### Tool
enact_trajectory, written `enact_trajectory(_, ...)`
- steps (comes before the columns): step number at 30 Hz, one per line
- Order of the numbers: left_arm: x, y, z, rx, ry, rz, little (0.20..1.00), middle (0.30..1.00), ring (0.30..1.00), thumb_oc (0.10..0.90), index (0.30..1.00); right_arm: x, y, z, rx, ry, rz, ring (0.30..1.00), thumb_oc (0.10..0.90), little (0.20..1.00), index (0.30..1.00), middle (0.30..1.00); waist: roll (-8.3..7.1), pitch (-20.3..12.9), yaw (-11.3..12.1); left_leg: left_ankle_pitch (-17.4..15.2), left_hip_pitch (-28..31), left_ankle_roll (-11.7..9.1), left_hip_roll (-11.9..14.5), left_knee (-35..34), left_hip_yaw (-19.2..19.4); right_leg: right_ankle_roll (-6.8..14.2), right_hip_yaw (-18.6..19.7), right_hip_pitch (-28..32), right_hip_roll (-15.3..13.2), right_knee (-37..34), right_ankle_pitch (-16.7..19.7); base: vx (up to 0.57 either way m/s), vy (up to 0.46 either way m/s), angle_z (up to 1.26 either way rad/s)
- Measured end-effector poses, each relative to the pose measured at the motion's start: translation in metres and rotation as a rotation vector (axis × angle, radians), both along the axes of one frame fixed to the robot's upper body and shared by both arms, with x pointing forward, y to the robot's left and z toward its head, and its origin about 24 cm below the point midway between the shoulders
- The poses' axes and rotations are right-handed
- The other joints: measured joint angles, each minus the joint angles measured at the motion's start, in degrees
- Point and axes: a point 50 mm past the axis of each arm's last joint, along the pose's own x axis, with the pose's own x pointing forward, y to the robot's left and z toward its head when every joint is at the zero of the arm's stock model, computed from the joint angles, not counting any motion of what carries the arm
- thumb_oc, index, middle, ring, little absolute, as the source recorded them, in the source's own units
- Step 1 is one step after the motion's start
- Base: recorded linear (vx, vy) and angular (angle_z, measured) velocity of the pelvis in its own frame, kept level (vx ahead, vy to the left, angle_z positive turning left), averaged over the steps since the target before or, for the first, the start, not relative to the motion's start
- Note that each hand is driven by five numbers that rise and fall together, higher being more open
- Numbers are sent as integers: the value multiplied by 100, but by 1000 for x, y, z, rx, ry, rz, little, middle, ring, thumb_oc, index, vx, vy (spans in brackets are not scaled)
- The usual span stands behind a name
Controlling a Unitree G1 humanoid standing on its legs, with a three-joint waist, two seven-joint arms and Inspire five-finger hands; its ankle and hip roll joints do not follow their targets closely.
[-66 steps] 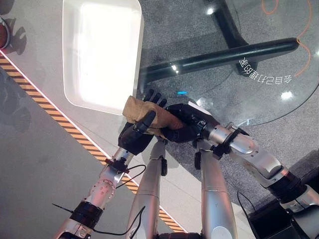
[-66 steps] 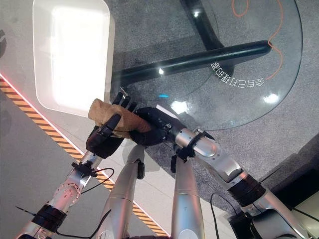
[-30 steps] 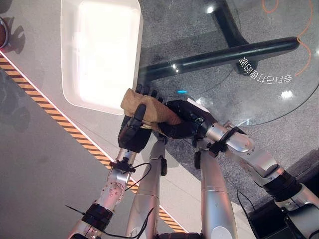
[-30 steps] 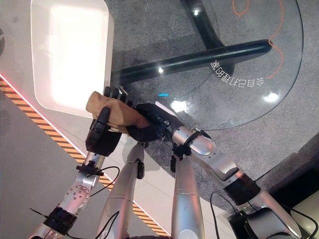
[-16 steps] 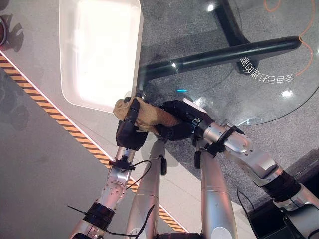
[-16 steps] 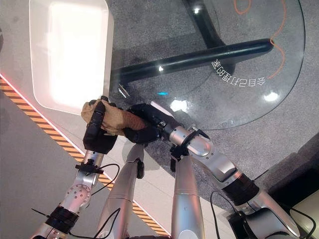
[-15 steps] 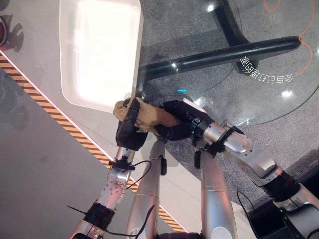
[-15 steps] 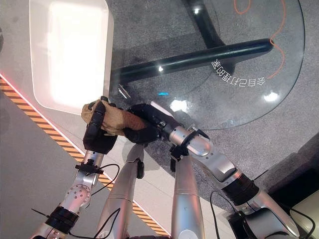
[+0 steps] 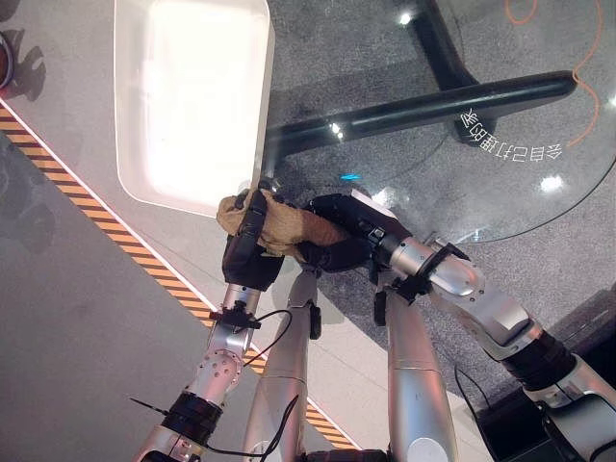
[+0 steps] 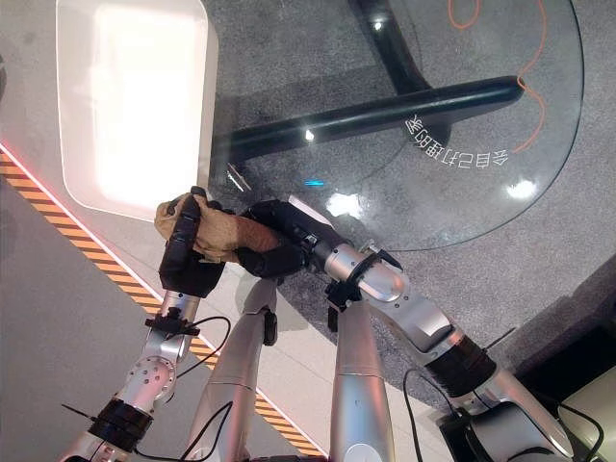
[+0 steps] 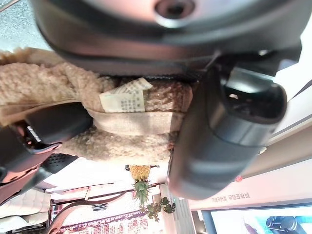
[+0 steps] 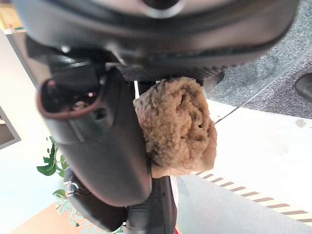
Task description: Wipe the table with a cloth and put it in the basket.
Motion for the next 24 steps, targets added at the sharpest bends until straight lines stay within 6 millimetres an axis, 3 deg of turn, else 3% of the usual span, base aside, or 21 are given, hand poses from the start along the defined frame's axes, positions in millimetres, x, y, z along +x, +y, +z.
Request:
enact_trajectory(13, 6, 5, 13, -65, -78, 36, 200, 300, 300, 100, 300, -2, -17, -17, 29, 55, -120, 900, 800, 900, 900, 900, -2, 0, -56, 31, 18, -9, 7, 11, 3, 0, 11, 1, 8, 1, 0, 0, 0, 0)
enact_trajectory(24, 5, 13, 17, -32, -115, 113, 200, 300, 300, 100, 300, -1, -29, -12, 132, 54, -164, 900, 800, 900, 900, 900, -37, 10, -70, 34, 62, -11, 9, 25, 18, 1, 47, 27, 18, 14, 1, 0, 2, 0)
